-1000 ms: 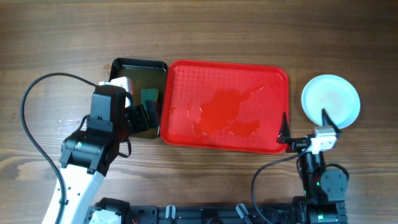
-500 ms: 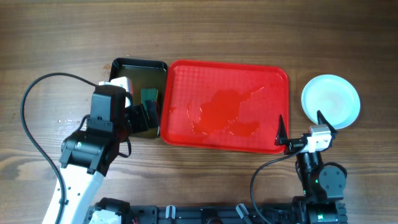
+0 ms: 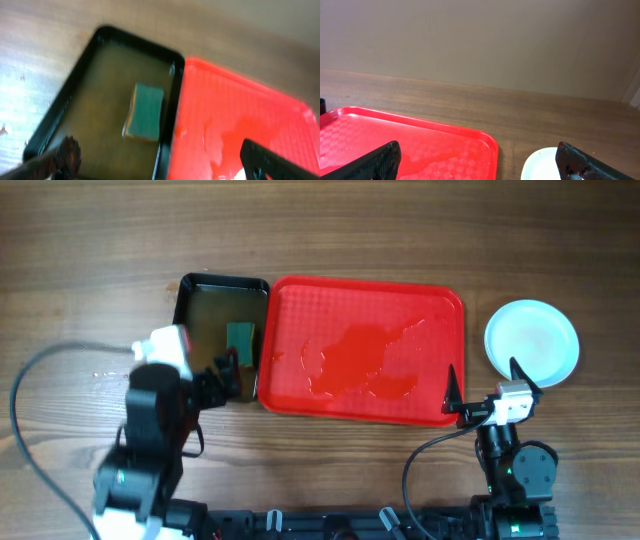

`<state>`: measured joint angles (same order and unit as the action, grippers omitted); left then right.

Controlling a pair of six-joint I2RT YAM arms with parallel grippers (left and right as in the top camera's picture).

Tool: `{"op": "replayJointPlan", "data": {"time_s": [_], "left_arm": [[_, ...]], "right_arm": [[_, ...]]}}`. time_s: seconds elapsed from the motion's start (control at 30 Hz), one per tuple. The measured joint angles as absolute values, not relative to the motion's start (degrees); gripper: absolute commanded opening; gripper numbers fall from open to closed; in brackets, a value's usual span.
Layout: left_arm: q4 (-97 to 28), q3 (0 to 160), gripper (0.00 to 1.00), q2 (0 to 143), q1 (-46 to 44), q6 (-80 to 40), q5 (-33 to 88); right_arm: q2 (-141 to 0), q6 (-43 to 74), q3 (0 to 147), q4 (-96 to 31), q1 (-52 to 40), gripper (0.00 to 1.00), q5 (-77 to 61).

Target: Clean dirty plates on tray and stack at the side

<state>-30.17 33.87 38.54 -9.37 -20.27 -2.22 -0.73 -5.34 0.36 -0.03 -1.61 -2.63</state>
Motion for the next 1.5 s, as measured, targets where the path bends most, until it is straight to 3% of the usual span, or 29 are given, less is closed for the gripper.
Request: {"op": "replayJointPlan", "data": {"time_s": [0.17, 0.43, 0.57, 0.67, 1.5], "left_arm": [[-12.97, 13.52, 1.00, 19.05, -3.95, -20.27, 0.34], [6.81, 1.87, 1.00, 3.64, -1.17, -13.45, 1.65], [5.02, 0.95, 1.00, 0.75, -1.08, -6.79, 2.96], [-3.99, 0.56, 1.00, 0.73, -0.99, -5.61, 3.36], [-3.92, 0.58, 1.00, 0.73, -0.99, -5.63, 3.36]], "right_arm": [[-0.73, -5.50, 0.36, -0.03, -1.61, 0.99, -2.81], [-0.73, -5.50, 0.36, -0.05, -1.61, 0.99, -2.96], [-0.73, -5.50, 0.36, -0.03, -1.61, 0.99, -2.96], [-0.73, -5.50, 0.36, -0.05, -1.61, 0.99, -2.96], [-0.73, -5.50, 0.36, -0.05, -1.61, 0.99, -2.96]]}}
